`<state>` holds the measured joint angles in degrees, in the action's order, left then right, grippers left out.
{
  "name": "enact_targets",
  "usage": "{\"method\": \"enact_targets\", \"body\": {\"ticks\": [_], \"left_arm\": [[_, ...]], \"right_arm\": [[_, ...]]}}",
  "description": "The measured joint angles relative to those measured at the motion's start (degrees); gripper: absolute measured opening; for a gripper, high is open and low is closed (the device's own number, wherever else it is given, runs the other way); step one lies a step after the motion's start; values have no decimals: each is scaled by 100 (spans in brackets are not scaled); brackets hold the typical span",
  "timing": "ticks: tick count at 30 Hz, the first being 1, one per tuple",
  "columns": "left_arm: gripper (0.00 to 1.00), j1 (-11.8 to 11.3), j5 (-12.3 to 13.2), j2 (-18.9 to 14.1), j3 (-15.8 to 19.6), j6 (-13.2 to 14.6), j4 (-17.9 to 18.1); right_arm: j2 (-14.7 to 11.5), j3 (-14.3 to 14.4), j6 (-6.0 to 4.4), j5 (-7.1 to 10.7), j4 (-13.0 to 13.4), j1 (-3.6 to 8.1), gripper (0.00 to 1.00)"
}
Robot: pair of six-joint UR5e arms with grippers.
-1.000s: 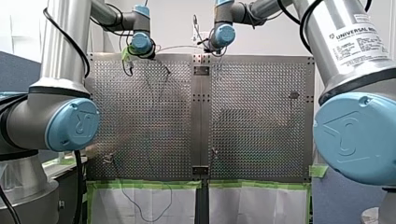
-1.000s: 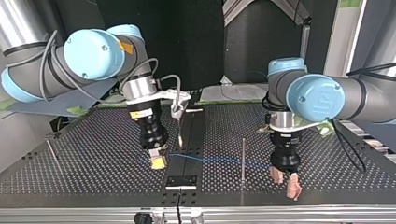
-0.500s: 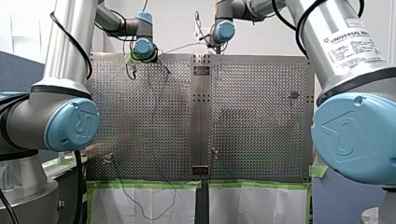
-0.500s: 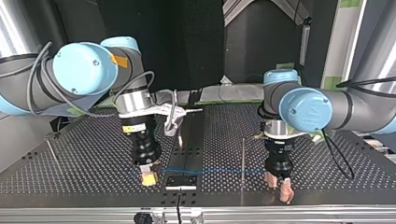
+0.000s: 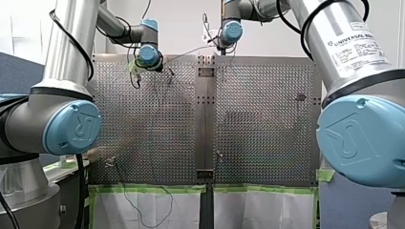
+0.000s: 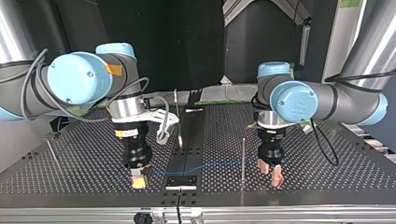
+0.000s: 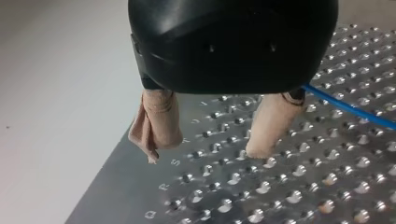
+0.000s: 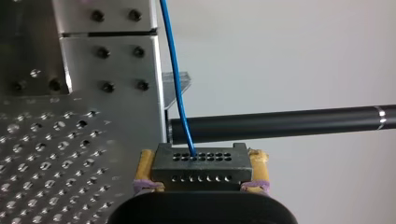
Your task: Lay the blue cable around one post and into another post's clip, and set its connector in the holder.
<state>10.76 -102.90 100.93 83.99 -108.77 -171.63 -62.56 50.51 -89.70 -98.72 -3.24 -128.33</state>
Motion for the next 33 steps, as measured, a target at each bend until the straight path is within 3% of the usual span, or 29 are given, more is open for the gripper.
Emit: {"method": "enact_targets", "body": {"ticks": [12,21,33], "left_arm": [[100,48,-113,0,278,-80,293],[100,121,-368,36,345,29,318],[100,119,-449,73,531,-51,460]], "right_arm": [[27,547,-141,-83,544,32,0],[35,948,-154,-162,946,108,0],[45,1537,-151,-169,1535,268,0]]}}
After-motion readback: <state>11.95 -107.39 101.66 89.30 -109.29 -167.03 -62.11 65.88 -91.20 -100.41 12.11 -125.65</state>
